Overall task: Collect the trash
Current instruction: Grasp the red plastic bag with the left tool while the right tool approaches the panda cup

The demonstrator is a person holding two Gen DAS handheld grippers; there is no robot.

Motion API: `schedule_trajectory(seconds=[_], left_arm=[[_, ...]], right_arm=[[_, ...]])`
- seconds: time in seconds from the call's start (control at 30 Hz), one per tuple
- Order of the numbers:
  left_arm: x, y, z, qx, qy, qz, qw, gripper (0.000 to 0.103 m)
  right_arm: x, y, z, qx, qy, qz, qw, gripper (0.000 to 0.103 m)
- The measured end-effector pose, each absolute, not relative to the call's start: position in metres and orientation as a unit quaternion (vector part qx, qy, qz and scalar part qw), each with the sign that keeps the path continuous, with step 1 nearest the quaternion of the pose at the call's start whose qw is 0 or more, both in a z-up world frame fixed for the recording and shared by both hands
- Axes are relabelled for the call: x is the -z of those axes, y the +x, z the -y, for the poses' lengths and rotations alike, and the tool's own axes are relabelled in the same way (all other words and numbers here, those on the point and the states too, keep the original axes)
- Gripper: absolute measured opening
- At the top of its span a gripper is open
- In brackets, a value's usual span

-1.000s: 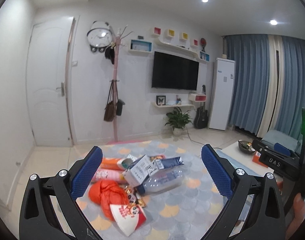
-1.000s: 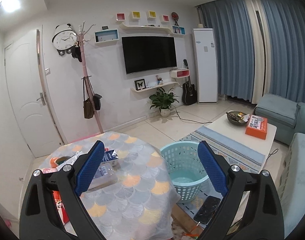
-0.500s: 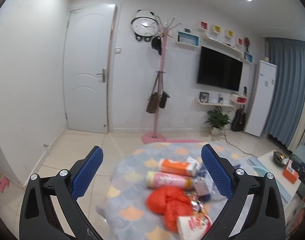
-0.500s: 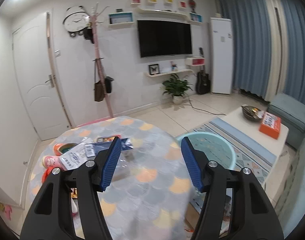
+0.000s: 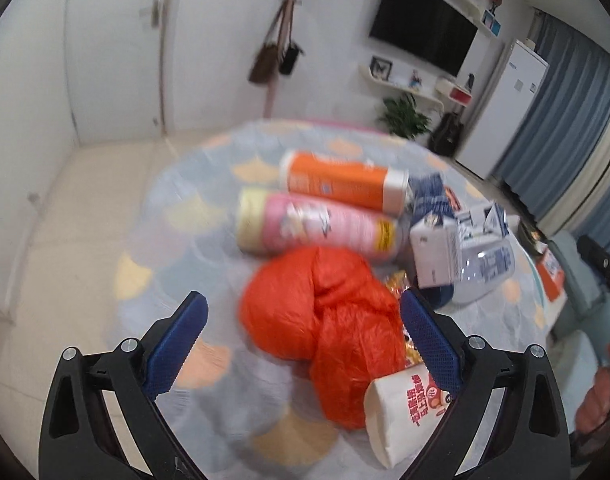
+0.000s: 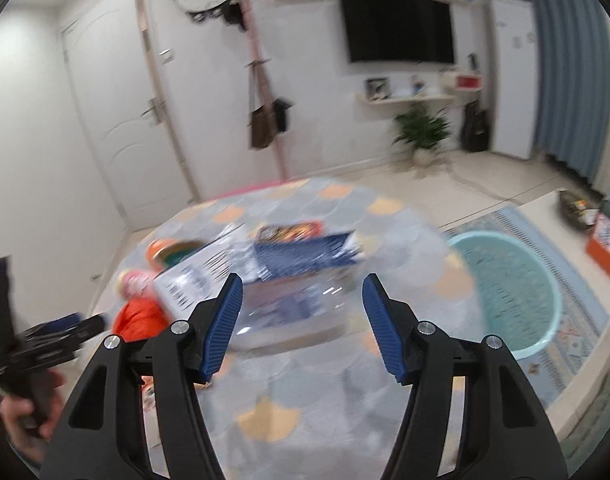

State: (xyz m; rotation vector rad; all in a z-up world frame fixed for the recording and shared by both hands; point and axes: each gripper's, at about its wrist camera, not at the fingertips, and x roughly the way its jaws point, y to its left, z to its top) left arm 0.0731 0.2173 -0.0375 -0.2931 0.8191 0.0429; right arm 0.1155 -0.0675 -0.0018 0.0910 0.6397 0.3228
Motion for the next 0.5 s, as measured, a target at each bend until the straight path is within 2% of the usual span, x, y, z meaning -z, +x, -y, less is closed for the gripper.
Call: schedule_trajectory(seconds=[0.2, 0.33, 0.5], left_arm=[[0.073, 0.089, -0.216, 0.026, -0.189, -0.443, 0.876, 0.086], [0.082, 0.088, -0.216, 0.028, -0.199, -0.439, 0.876, 0.082], [0.086, 0.09, -0.208, 0.017, -0.183, -0.443, 0.877, 0.065]], right_arm=[[0.04, 0.082, 0.022, -0.238, 0.005, -0.339, 0.91, 0.063], [0.054, 0.064, 0.0, -0.266, -0.011, -0.347, 0.899, 0.066], [0.063, 0.051, -0.014, -0.28, -0.019, -0.357, 0.891, 0.069]])
